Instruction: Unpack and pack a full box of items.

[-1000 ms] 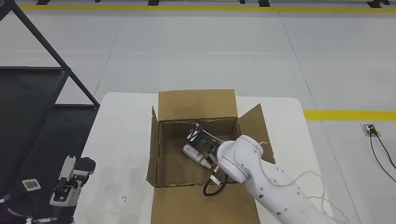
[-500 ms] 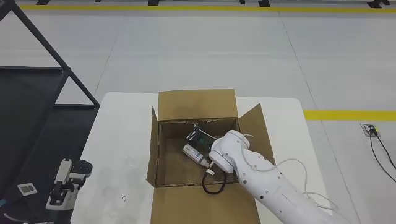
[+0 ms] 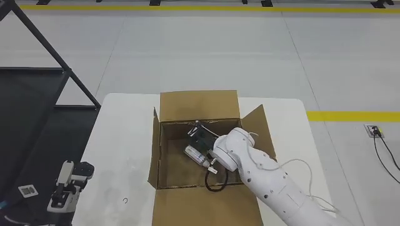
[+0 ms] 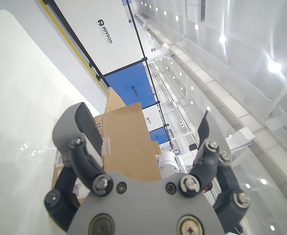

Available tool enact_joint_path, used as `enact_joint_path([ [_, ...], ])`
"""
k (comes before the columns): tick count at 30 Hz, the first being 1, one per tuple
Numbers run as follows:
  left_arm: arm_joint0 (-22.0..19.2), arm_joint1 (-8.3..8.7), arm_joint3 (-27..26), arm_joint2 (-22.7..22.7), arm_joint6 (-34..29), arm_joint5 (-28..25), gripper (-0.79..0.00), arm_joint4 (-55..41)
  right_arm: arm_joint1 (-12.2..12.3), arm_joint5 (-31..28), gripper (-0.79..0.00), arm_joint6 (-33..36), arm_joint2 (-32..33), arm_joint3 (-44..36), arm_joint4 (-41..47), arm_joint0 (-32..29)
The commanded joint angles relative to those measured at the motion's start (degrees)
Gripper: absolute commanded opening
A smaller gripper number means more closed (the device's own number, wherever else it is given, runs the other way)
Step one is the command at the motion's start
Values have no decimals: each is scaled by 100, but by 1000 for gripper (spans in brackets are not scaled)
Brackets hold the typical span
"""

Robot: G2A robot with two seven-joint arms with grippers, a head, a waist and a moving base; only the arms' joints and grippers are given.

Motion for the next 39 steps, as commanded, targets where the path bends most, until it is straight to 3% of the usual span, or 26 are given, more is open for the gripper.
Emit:
enact_joint_path([
  [1, -8, 0, -10, 5, -7, 14, 0, 11, 100, -24, -529, 56, 234, -647, -128, -230],
  [10, -91, 4, -66, 112, -79, 91, 0, 97, 585, -37, -610, 372, 1522, -4099, -1401, -1957],
  [14, -109, 4, -98, 135, -77, 117, 0, 117, 688, 339, -634, -17, 2135, -5249, -1924, -2678],
  [15, -111, 4, -102, 132, -74, 112, 0, 118, 709, 459, -659, -135, 2345, -5478, -2028, -2854],
  [16, -111, 4, -98, 126, -67, 110, 0, 111, 727, 553, -779, -284, 2551, -5700, -2045, -3037],
  [19, -98, 4, -74, 101, -56, 104, 0, 91, 772, 779, -785, -724, 3310, -6143, -1797, -3593],
  [23, -89, 3, -58, 83, -42, 106, 0, 60, 819, 735, -785, -1045, 4416, -6098, -1028, -4176],
  [27, -105, 4, -57, 80, -34, 124, 0, 68, 884, 119, -785, -861, 5248, -5307, -146, -4300],
  [35, -177, 5, -83, 144, -13, 209, 0, 182, 1015, -1547, -785, -601, 5420, -3927, 767, -4289],
  [39, -207, 4, -97, 208, 7, 239, 0, 263, 1075, -2522, -785, -859, 5288, -3619, 1005, -4412],
])
